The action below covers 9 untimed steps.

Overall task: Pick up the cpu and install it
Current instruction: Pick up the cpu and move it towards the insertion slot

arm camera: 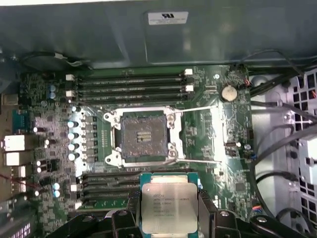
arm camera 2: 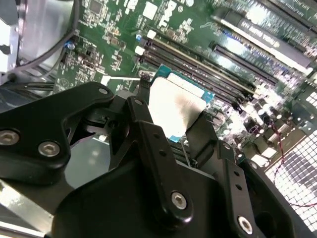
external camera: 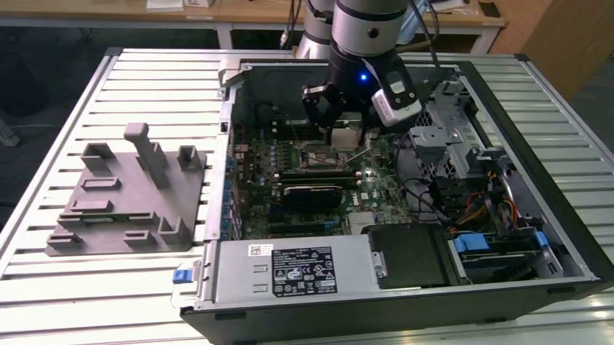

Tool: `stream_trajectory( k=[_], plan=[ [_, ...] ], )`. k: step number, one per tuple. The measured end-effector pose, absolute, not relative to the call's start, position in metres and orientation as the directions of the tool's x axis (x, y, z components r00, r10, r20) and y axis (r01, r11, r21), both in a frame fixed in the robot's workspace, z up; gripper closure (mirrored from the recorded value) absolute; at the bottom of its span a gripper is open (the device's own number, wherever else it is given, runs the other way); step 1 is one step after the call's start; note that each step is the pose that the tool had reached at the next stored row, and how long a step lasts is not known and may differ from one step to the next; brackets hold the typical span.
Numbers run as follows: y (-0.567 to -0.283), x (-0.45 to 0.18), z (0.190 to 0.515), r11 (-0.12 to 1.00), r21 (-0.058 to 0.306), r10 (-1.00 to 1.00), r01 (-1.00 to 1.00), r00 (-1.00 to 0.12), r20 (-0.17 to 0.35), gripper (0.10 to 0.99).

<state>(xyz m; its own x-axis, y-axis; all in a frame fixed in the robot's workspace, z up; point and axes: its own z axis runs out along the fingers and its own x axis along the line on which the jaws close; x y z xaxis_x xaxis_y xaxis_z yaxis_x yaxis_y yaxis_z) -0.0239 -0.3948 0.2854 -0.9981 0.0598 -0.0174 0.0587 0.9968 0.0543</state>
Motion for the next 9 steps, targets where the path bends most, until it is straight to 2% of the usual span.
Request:
stream_trajectory(
  k=[9],
  plan=[
    [-0.377, -0.027, 0.277, 0.997, 0.055, 0.060, 0.059, -0.998, -0.021, 0.545]
  ],
)
